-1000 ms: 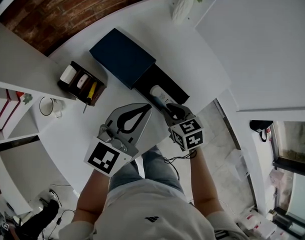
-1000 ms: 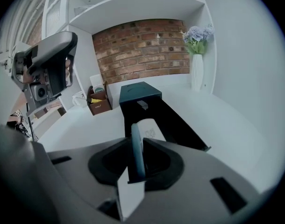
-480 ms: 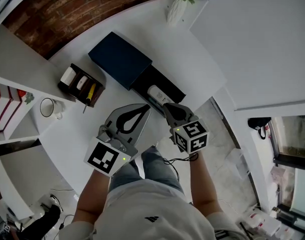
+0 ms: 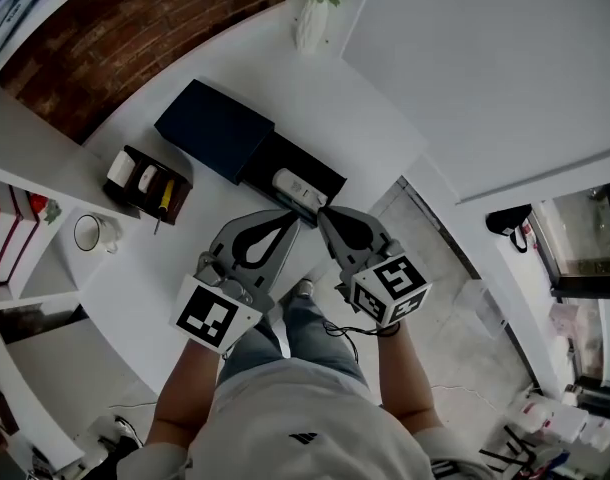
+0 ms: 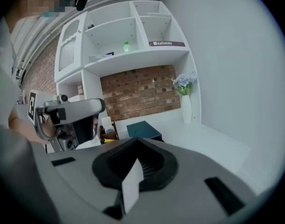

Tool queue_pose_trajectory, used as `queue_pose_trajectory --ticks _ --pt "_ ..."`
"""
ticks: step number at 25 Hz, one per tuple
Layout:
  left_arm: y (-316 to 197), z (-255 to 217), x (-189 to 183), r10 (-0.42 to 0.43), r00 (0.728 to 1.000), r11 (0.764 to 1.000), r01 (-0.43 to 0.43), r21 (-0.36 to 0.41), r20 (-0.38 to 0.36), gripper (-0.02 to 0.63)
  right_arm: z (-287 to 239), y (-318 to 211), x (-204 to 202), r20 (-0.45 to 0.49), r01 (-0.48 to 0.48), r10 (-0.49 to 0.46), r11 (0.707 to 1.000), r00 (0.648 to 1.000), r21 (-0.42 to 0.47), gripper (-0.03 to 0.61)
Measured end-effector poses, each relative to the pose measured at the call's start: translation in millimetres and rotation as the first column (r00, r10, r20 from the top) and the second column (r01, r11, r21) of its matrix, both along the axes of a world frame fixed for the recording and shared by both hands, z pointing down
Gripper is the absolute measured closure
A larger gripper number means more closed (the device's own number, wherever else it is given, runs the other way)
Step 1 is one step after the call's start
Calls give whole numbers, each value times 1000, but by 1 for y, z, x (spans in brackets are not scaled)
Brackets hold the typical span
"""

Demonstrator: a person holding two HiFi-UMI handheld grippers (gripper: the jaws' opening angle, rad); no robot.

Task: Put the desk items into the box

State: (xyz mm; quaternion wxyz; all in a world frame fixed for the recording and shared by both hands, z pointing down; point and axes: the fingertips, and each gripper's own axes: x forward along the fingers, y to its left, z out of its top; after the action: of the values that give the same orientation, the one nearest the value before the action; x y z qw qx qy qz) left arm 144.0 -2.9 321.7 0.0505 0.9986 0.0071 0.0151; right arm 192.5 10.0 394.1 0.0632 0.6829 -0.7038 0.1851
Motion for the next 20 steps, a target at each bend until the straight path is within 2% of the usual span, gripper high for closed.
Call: queue_pose_trajectory --ticks 9,20 --pt "26 -10 1 76 997 997 -76 30 -9 603 -53 35 -10 13 -70 68 985 998 160 571" --pt "38 -17 -9 94 996 995 -94 46 -2 603 -86 56 -27 6 -82 83 964 997 255 571"
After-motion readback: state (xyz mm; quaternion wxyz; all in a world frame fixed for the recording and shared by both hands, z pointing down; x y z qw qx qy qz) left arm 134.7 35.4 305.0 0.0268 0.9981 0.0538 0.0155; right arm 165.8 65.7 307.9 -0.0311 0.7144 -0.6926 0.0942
